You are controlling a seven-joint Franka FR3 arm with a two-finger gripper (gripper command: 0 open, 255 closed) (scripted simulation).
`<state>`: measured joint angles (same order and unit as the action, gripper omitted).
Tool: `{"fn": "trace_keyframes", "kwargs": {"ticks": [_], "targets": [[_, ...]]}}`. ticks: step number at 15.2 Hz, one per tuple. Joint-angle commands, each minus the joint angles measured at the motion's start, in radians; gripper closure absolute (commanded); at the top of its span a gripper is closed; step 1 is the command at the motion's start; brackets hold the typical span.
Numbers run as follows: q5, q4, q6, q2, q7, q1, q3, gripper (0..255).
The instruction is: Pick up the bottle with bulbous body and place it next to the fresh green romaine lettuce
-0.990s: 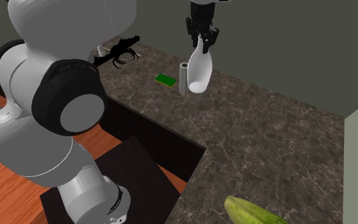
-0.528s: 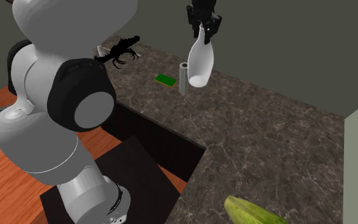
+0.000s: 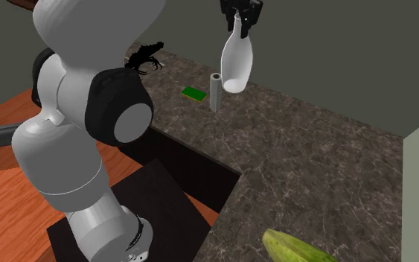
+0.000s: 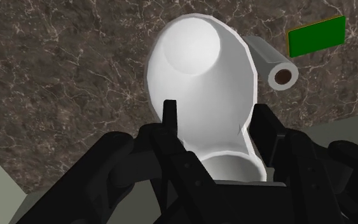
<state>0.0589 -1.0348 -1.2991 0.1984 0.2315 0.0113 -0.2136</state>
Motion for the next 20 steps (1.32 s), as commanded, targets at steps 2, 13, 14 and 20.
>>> {"fn": "trace_keyframes", "kwargs": {"ticks": [2, 13, 14, 20], "targets": [[0.011, 0.094, 0.056, 0.038, 0.002, 0.009, -0.002, 255], [-0.064, -0.210, -0.025, -0.190, -0.273, -0.176, 0.122, 255], [-0.067, -0.223, -0.027, -0.201, -0.298, -0.189, 0.134, 255], [-0.078, -0.265, -0.031, -0.237, -0.451, -0.265, 0.215, 255]]}}
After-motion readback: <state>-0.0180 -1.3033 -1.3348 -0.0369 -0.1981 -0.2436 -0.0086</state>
